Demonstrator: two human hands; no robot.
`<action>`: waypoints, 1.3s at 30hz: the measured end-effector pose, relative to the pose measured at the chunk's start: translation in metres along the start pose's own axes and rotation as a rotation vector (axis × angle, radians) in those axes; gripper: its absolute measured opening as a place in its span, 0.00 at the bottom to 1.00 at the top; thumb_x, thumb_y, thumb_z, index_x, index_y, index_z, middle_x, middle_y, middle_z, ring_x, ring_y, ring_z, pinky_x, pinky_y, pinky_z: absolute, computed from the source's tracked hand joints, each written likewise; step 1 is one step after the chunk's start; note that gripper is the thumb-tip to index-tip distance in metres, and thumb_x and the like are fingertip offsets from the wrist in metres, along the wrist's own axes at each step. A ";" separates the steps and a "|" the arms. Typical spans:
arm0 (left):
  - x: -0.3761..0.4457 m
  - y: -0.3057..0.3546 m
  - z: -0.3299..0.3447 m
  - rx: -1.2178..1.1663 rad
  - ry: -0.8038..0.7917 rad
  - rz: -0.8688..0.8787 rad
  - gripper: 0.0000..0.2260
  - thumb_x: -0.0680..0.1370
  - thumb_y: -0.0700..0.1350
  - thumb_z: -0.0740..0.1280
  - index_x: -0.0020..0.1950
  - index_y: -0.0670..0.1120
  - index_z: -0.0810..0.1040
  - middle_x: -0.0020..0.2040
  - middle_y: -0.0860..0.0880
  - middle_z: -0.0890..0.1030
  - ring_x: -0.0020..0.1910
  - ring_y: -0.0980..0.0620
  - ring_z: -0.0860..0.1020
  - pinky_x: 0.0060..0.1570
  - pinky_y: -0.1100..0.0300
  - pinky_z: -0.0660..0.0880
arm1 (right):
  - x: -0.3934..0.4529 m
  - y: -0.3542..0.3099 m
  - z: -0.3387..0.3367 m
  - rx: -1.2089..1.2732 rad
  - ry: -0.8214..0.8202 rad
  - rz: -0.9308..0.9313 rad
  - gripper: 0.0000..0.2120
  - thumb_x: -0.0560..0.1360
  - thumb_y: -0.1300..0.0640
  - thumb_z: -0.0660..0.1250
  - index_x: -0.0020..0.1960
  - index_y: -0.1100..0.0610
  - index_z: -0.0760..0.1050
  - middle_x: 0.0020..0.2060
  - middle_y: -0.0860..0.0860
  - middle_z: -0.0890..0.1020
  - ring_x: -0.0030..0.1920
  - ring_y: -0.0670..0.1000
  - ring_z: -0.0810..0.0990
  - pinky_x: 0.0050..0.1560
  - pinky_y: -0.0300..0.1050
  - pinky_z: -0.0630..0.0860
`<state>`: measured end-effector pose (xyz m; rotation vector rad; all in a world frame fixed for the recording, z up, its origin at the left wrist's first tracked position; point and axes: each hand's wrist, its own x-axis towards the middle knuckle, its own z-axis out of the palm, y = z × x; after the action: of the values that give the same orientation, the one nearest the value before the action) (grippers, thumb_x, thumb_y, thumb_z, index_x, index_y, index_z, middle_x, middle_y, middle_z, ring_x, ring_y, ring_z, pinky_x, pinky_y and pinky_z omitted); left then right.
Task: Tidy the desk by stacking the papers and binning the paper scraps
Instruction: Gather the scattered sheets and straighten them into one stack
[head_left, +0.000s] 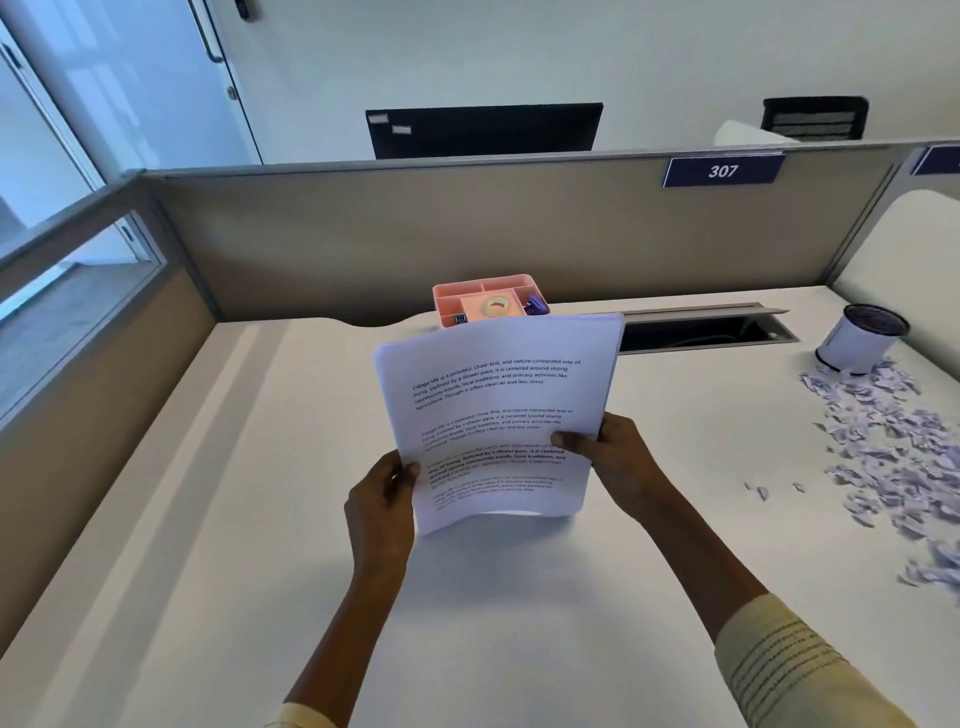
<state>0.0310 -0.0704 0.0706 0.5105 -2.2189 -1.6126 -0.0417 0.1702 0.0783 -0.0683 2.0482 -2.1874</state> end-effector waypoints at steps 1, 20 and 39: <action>0.000 0.000 0.000 0.009 0.003 0.009 0.07 0.79 0.37 0.64 0.49 0.49 0.78 0.41 0.59 0.81 0.43 0.48 0.78 0.47 0.55 0.74 | 0.000 -0.001 0.000 -0.003 0.000 -0.001 0.13 0.69 0.68 0.72 0.52 0.59 0.80 0.51 0.55 0.84 0.48 0.52 0.82 0.53 0.47 0.77; -0.028 -0.004 0.018 0.036 -0.041 -0.006 0.14 0.78 0.34 0.60 0.63 0.45 0.71 0.54 0.50 0.79 0.52 0.49 0.77 0.47 0.60 0.72 | -0.010 0.004 0.005 -0.076 0.099 -0.038 0.27 0.61 0.57 0.77 0.59 0.56 0.76 0.53 0.52 0.83 0.51 0.54 0.81 0.50 0.48 0.80; -0.002 0.070 0.029 -0.136 0.107 0.133 0.16 0.77 0.41 0.68 0.62 0.45 0.66 0.53 0.54 0.73 0.47 0.60 0.74 0.43 0.71 0.72 | -0.001 -0.093 0.046 0.239 0.468 -0.102 0.15 0.76 0.46 0.64 0.37 0.54 0.74 0.34 0.51 0.79 0.35 0.53 0.77 0.38 0.44 0.69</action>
<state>0.0128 -0.0258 0.1286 0.3933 -2.0057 -1.6141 -0.0416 0.1302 0.1741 0.4113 2.0019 -2.6999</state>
